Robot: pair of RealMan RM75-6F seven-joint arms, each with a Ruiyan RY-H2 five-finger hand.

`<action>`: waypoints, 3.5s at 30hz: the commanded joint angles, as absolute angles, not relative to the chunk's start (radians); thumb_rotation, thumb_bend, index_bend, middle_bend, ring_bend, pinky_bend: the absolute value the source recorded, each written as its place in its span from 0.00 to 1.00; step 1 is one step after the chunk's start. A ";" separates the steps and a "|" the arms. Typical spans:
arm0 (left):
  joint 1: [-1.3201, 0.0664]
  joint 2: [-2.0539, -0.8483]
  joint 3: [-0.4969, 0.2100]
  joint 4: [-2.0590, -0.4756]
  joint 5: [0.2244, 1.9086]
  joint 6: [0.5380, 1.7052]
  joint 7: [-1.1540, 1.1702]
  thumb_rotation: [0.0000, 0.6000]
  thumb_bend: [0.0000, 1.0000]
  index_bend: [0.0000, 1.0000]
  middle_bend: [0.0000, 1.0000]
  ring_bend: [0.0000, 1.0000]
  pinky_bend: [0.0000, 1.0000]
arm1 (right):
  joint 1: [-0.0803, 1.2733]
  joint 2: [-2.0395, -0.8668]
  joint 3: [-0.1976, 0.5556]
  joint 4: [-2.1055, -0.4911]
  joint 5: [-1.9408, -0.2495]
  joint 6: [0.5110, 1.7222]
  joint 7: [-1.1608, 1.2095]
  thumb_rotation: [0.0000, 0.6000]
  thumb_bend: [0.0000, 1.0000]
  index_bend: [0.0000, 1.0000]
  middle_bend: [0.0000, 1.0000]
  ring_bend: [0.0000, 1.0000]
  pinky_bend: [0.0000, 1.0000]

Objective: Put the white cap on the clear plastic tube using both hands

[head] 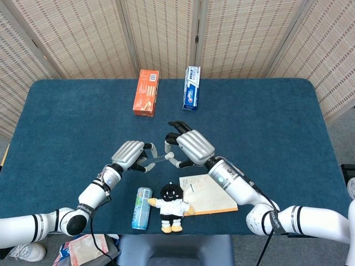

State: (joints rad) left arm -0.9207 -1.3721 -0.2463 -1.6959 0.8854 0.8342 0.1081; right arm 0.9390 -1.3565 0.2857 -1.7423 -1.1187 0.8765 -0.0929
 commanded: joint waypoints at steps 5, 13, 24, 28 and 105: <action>-0.925 -1.372 -0.246 -1.696 0.880 0.832 0.110 1.00 0.36 0.59 1.00 0.97 1.00 | 0.945 -1.368 0.283 -1.733 -1.115 0.876 -0.100 1.00 0.50 0.72 0.34 0.02 0.00; -0.929 -1.369 -0.249 -1.700 0.879 0.832 0.111 1.00 0.36 0.60 1.00 0.97 1.00 | 0.951 -1.381 0.281 -1.723 -1.110 0.874 -0.105 1.00 0.50 0.72 0.34 0.02 0.00; -0.931 -1.369 -0.244 -1.694 0.871 0.828 0.111 1.00 0.36 0.60 1.00 0.98 1.00 | 0.955 -1.391 0.279 -1.710 -1.109 0.869 -0.101 1.00 0.50 0.72 0.34 0.02 0.00; -0.930 -1.369 -0.242 -1.690 0.872 0.831 0.111 1.00 0.36 0.60 1.00 0.98 1.00 | 0.953 -1.391 0.279 -1.706 -1.113 0.871 -0.096 1.00 0.50 0.72 0.33 0.02 0.00; -0.763 -1.304 -0.110 -1.628 0.848 1.164 0.492 1.00 0.36 0.27 0.74 0.69 0.89 | 0.536 -1.011 0.146 -1.694 -1.276 1.062 0.073 1.00 0.47 0.51 0.40 0.30 0.38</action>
